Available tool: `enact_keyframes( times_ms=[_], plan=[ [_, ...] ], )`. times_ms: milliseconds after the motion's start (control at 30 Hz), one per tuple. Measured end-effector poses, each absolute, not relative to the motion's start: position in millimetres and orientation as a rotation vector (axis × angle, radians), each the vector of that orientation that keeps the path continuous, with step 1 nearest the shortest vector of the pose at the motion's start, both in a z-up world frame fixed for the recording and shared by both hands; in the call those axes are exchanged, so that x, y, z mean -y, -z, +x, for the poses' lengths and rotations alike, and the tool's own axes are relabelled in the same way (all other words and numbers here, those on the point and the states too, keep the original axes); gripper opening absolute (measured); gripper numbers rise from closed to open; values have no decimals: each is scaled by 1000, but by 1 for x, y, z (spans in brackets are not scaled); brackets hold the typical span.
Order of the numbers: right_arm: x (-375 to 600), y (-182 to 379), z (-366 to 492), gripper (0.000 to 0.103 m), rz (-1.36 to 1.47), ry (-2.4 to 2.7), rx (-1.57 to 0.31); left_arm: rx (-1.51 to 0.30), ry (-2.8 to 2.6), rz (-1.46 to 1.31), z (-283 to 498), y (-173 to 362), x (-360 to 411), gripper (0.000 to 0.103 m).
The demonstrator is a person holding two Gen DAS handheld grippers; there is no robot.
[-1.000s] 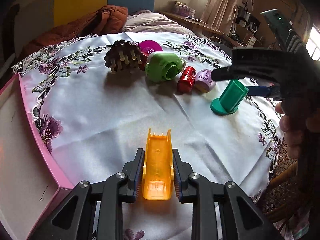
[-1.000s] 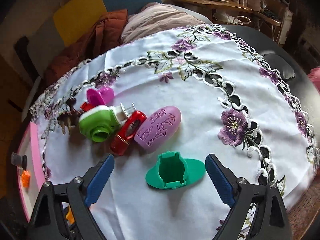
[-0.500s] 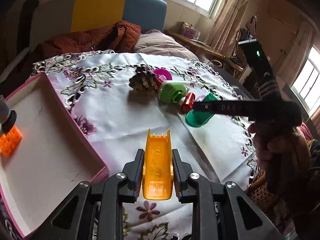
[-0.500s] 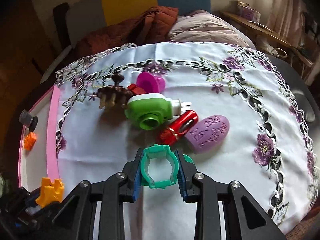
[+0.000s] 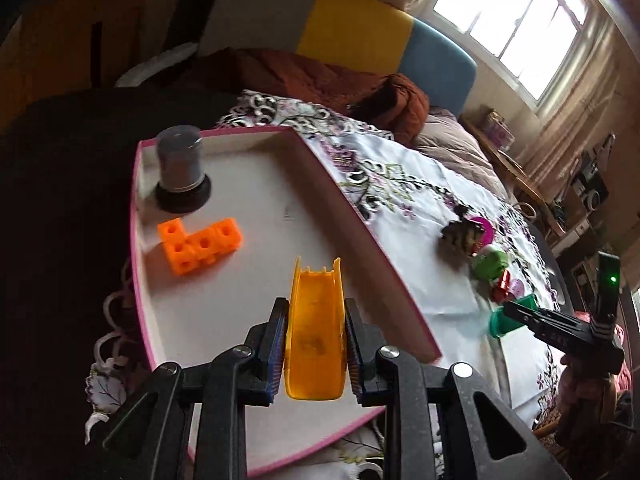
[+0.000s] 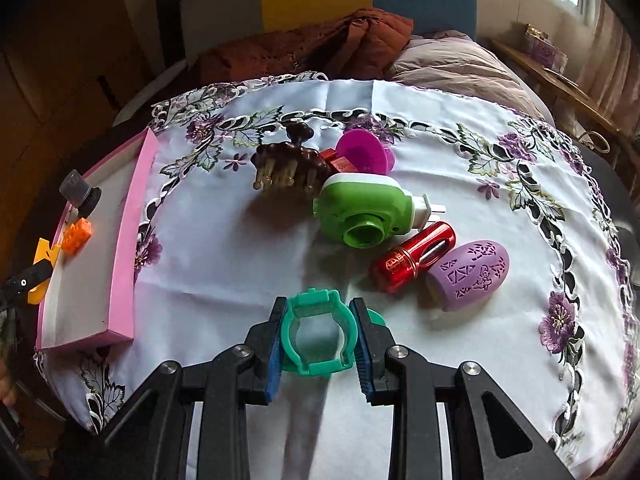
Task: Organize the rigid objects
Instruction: 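Carry the orange slide piece toward the tray with left tool while right grasps green holder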
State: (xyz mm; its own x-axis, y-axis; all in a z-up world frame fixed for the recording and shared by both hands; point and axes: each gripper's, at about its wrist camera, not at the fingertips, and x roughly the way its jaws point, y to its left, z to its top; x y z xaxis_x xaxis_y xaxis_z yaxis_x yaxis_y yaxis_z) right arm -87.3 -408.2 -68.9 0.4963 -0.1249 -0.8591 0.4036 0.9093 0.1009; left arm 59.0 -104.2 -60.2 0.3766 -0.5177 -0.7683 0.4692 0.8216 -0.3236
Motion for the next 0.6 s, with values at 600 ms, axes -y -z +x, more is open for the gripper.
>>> enact_keyframes(
  times_ms=[600],
  plan=[
    [404, 71, -85, 30, 272, 311, -1018, -1024, 421, 16, 95, 95, 89, 36]
  ],
)
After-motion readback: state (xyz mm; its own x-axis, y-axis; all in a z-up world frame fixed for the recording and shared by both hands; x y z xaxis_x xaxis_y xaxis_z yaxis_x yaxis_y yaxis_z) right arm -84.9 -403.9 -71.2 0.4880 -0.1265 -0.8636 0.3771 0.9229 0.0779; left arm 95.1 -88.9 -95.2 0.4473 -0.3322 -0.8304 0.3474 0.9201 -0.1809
